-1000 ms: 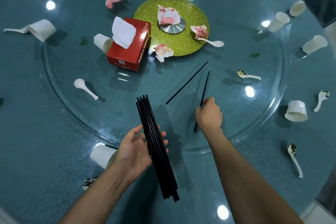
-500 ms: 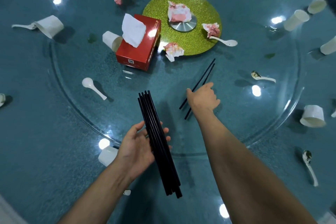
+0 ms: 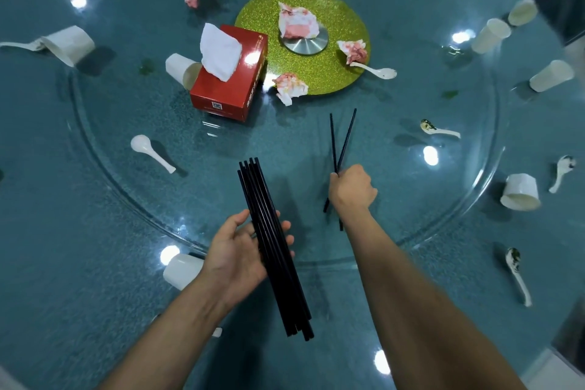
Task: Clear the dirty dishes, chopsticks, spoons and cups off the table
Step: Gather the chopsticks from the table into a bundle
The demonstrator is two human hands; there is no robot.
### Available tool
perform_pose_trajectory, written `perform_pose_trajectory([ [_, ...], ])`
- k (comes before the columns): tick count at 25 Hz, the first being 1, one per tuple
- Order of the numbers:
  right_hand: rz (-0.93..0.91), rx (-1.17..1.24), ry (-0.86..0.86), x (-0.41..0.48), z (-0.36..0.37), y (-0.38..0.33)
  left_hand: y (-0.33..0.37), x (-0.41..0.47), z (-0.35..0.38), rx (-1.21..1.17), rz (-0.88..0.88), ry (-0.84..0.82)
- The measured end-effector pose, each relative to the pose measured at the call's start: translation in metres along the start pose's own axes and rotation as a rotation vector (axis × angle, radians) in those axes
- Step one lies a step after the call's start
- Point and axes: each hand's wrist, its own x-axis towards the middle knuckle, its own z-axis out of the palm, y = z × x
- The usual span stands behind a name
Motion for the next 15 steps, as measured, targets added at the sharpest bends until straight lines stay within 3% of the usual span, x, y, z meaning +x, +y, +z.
perform_pose_trajectory([
  [7,-0.048,-0.009,-0.009,-0.038,-0.005,0.033,-0.012,-0.006,0.001,0.007,-0.009,0.015],
  [15,-0.193,0.397,-0.173,-0.107,-0.042,0.086,-0.031,-0.007,0.019,0.049,-0.010,0.007],
])
